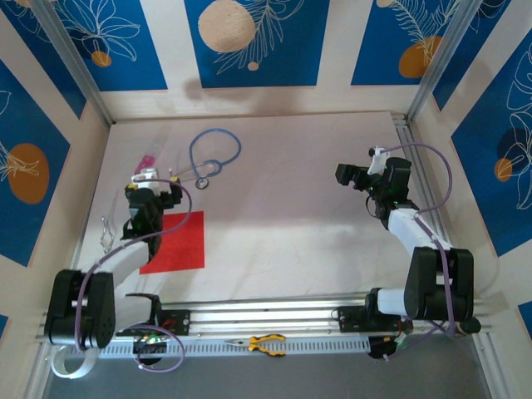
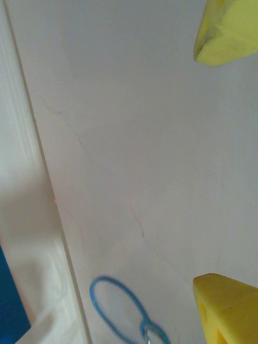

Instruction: Fold a paper plane with a square sheet of paper (pick it up from the middle)

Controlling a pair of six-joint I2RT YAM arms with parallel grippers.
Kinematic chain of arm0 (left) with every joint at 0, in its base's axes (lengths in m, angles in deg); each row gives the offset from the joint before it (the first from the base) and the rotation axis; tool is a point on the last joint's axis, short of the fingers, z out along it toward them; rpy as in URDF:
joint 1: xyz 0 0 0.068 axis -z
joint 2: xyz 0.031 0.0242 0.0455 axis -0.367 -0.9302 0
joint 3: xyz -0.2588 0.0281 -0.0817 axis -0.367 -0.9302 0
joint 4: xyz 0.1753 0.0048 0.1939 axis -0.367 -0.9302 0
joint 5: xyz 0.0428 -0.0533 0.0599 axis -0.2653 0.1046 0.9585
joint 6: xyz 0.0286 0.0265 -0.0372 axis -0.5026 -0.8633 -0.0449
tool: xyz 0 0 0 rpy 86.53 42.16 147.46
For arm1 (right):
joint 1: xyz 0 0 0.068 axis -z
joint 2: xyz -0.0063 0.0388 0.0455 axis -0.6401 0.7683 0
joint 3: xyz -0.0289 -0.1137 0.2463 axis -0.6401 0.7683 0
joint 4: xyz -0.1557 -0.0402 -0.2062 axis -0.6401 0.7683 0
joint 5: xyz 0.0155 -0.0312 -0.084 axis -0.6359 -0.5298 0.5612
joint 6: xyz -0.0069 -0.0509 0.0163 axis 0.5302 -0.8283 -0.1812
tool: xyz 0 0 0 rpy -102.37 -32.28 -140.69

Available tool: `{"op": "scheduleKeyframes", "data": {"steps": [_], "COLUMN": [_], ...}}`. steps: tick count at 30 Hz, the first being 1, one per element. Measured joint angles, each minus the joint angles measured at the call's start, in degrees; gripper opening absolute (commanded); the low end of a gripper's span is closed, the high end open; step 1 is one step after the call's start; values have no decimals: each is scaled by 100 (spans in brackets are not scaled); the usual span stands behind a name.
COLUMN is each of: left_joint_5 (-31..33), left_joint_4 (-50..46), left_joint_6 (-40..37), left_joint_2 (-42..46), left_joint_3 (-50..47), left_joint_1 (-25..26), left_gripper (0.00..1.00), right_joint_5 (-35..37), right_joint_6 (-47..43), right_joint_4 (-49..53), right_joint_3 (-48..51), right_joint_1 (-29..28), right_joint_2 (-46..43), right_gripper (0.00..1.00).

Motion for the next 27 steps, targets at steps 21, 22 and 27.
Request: {"op": "scheduleKeyframes", "data": {"steps": [21,22,27], "left_joint_5": [-2417,-2448,-2592], "left_joint_4": [-4621,-4677,-4859], "left_joint_6": [2583,2605,2664], "left_joint_2": [317,284,79], "left_joint_3": [743,743,739], "left_joint_1": [-114,-111,-111], "left_gripper": [100,100,100], "right_joint_5": [-767,-656,-310], "right_joint_6": [2774,2806,2916], "right_joint_4": [1707,1799,2277], "right_joint_3": [85,85,85], "right_joint_1": [-1209,-1300,-1366], "right_joint_2": [-1362,-1394,-1506], "right_gripper": [99,99,99]}}
